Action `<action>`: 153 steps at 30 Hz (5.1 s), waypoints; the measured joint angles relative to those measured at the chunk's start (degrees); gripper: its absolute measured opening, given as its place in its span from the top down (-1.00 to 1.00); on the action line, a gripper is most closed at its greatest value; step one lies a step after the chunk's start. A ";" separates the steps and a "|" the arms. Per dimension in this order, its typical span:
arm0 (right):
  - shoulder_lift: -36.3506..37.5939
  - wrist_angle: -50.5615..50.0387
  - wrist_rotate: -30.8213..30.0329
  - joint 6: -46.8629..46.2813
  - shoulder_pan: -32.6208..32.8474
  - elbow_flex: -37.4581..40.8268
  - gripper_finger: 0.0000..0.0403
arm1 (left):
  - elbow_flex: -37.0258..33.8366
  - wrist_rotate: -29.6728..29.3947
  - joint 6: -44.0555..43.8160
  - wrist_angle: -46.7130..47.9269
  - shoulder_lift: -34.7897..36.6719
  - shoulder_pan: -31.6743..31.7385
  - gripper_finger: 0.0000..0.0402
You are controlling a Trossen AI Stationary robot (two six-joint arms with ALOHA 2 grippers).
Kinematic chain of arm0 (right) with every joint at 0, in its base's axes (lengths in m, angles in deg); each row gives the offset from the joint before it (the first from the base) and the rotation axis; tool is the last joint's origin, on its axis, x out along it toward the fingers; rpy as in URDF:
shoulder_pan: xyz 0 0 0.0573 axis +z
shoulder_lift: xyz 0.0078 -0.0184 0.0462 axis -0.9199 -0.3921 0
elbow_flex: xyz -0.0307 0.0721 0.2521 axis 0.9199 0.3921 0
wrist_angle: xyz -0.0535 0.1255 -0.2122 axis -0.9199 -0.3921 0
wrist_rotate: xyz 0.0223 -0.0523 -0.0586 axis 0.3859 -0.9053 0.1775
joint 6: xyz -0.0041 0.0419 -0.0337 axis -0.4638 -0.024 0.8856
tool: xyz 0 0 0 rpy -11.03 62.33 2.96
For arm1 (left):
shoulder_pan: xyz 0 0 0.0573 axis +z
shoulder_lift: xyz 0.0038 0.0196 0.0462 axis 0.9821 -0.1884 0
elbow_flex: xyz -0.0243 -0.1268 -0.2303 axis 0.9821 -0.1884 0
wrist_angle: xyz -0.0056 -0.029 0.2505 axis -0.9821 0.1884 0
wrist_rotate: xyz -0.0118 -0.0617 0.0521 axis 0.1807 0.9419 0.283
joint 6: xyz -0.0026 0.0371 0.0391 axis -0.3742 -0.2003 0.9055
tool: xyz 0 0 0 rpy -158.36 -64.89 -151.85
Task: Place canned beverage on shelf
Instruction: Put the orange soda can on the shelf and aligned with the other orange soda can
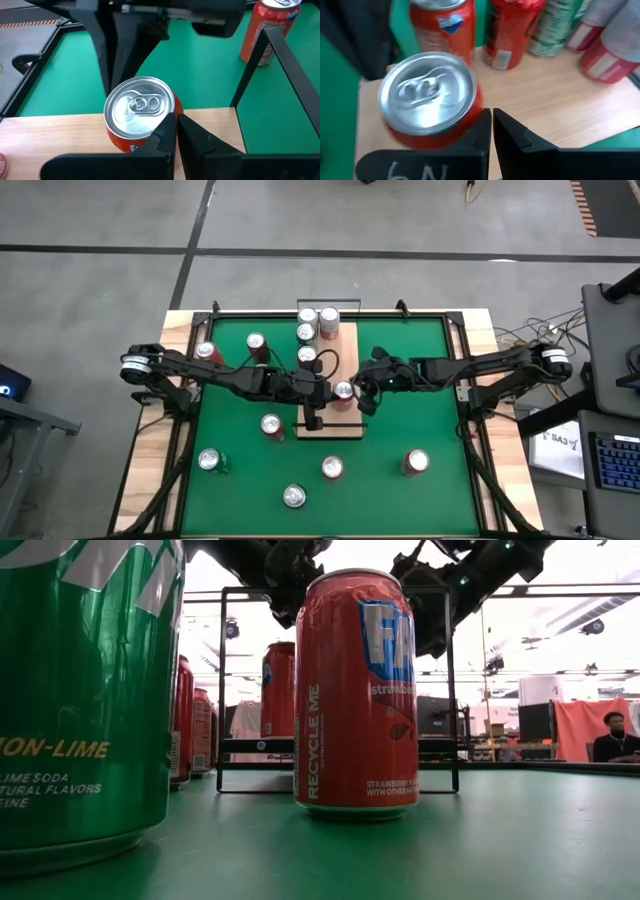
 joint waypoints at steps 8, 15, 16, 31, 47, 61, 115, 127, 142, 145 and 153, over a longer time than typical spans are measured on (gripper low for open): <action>1.91 -2.37 0.58 -3.03 1.60 -0.04 0.96 | -0.02 0.04 0.15 -0.09 0.00 0.39 1.00; 2.11 -4.34 0.27 -4.55 3.01 -0.17 0.96 | 0.34 -0.92 0.06 0.23 -0.06 0.71 1.00; 2.20 -4.71 0.24 -4.54 3.22 -0.17 0.96 | 0.54 -1.39 0.08 0.44 -0.06 0.71 1.00; 3.34 -7.46 0.41 -6.31 3.58 -0.11 0.95 | 3.95 -4.11 3.29 6.64 0.01 0.72 1.00; 3.14 -0.83 -5.14 -2.02 2.81 -0.11 0.95 | 8.53 6.90 4.81 15.60 0.21 -1.71 1.00; -1.74 11.88 -5.11 4.79 -0.92 -0.13 0.96 | 5.01 4.89 0.02 13.04 0.12 -2.46 1.00; 1.76 -1.91 2.80 -2.99 1.63 -0.11 0.96 | 4.80 -6.03 -0.32 10.69 0.21 -0.54 1.00; 4.57 -7.16 -0.08 -0.26 1.64 -8.88 0.95 | 4.97 -5.68 9.01 8.91 5.81 -2.42 1.00; -12.34 -36.07 -0.13 -7.05 2.35 -34.12 0.96 | -15.90 -5.38 25.60 -10.91 31.75 -1.07 1.00; -15.81 -39.87 -0.10 -8.81 2.74 -38.12 0.96 | -21.38 -4.02 27.65 -15.55 37.45 -0.39 1.00; -22.01 -45.78 1.82 -8.21 3.61 -45.32 0.96 | -29.84 -4.09 30.04 -18.56 48.46 1.05 1.00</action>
